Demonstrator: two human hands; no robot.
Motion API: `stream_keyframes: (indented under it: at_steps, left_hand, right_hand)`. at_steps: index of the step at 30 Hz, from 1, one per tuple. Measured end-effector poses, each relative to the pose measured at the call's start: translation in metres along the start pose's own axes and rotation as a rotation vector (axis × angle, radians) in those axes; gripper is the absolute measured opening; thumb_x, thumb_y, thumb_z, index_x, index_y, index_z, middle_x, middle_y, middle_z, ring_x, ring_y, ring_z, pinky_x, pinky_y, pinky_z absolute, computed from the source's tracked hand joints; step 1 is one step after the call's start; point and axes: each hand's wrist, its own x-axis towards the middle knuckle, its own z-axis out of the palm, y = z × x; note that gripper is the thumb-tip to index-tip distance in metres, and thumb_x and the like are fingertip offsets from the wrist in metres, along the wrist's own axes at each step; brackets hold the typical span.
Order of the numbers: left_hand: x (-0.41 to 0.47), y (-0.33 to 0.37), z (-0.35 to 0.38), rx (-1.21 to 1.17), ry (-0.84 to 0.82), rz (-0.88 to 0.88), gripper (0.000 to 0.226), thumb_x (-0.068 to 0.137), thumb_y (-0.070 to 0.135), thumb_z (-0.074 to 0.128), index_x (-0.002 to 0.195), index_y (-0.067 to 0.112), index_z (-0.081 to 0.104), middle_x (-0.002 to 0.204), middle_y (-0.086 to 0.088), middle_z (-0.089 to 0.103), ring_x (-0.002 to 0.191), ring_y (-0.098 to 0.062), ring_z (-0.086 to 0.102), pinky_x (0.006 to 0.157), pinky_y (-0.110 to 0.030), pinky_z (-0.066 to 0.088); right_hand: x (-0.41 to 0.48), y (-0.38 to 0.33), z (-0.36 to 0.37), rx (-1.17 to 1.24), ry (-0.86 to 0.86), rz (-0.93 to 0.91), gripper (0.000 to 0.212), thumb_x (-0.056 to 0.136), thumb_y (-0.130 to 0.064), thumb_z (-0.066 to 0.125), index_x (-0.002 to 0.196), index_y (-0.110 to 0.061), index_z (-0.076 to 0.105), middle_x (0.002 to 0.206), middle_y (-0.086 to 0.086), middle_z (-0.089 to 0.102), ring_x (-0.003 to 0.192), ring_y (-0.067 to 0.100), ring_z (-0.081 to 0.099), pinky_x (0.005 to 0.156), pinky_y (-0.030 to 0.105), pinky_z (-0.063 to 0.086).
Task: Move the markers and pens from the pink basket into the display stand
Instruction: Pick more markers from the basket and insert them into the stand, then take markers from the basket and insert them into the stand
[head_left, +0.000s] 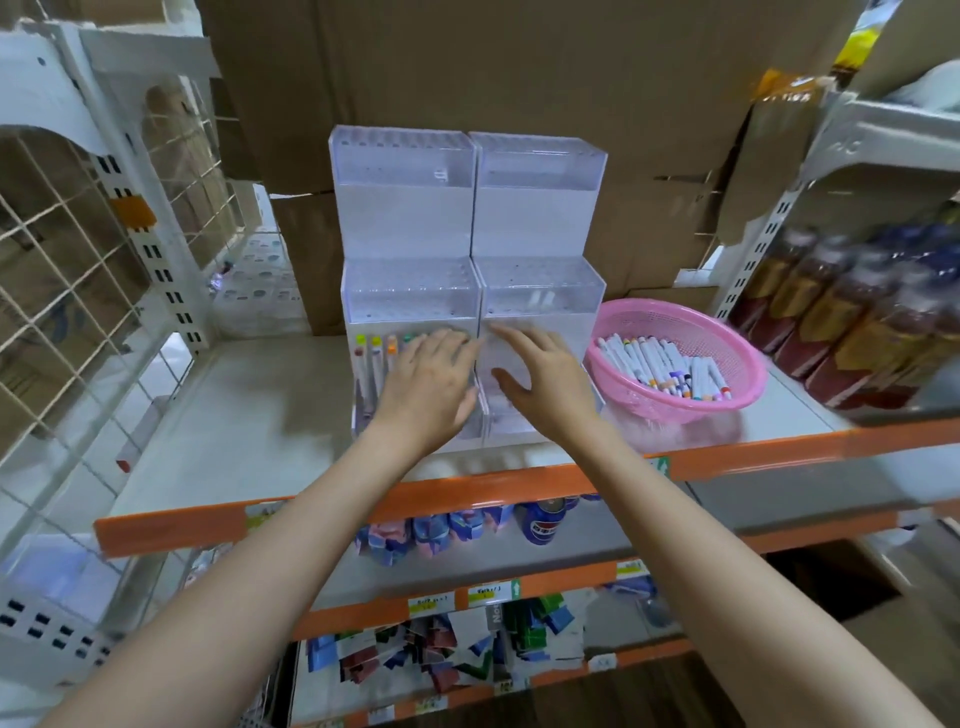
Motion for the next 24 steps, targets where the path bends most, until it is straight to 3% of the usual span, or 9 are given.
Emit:
stream_keyframes:
  at_steps: [5, 9, 12, 19, 24]
  left_hand:
    - [0.033, 0.044, 0.011, -0.013, -0.048, 0.064, 0.053, 0.078, 0.031, 0.069, 0.122, 0.004, 0.057, 0.119, -0.015, 0.059, 0.111, -0.033, 0.056, 0.096, -0.042, 0.043]
    - [0.061, 0.086, 0.022, -0.111, -0.089, 0.075, 0.053, 0.083, 0.028, 0.064, 0.127, 0.003, 0.053, 0.126, -0.016, 0.054, 0.12, -0.033, 0.049, 0.101, -0.042, 0.037]
    - [0.08, 0.115, 0.032, -0.168, -0.099, 0.104, 0.051, 0.082, 0.025, 0.065, 0.128, 0.005, 0.053, 0.123, -0.016, 0.056, 0.115, -0.034, 0.052, 0.096, -0.04, 0.04]
    - [0.129, 0.166, 0.059, -0.207, -0.183, 0.092, 0.032, 0.093, 0.021, 0.048, 0.121, 0.006, 0.056, 0.123, -0.015, 0.054, 0.112, -0.034, 0.05, 0.09, -0.042, 0.039]
    - [0.162, 0.18, 0.078, -0.324, -0.336, -0.027, 0.031, 0.093, 0.015, 0.044, 0.119, 0.004, 0.057, 0.117, -0.02, 0.056, 0.108, -0.037, 0.051, 0.088, -0.042, 0.043]
  right_hand:
    - [-0.015, 0.05, -0.029, -0.108, -0.127, 0.133, 0.066, 0.086, -0.031, 0.065, 0.146, -0.025, 0.038, 0.145, 0.002, 0.045, 0.13, 0.026, 0.043, 0.104, 0.04, 0.04]
    - [-0.027, 0.087, -0.055, -0.161, -0.162, 0.199, 0.064, 0.088, -0.033, 0.063, 0.146, -0.022, 0.039, 0.143, 0.01, 0.047, 0.127, 0.032, 0.045, 0.101, 0.043, 0.041]
    - [-0.03, 0.118, -0.077, -0.171, -0.142, 0.251, 0.056, 0.09, -0.032, 0.06, 0.142, -0.014, 0.045, 0.141, 0.011, 0.049, 0.126, 0.031, 0.047, 0.1, 0.041, 0.04]
    - [-0.028, 0.179, -0.108, -0.161, -0.293, 0.39, 0.057, 0.096, -0.033, 0.052, 0.148, -0.023, 0.03, 0.147, 0.005, 0.042, 0.124, 0.029, 0.048, 0.091, 0.042, 0.046]
    - [-0.014, 0.216, -0.11, -0.176, -0.388, 0.418, 0.041, 0.097, -0.023, 0.048, 0.136, -0.013, 0.046, 0.133, 0.013, 0.053, 0.119, 0.031, 0.051, 0.092, 0.042, 0.045]
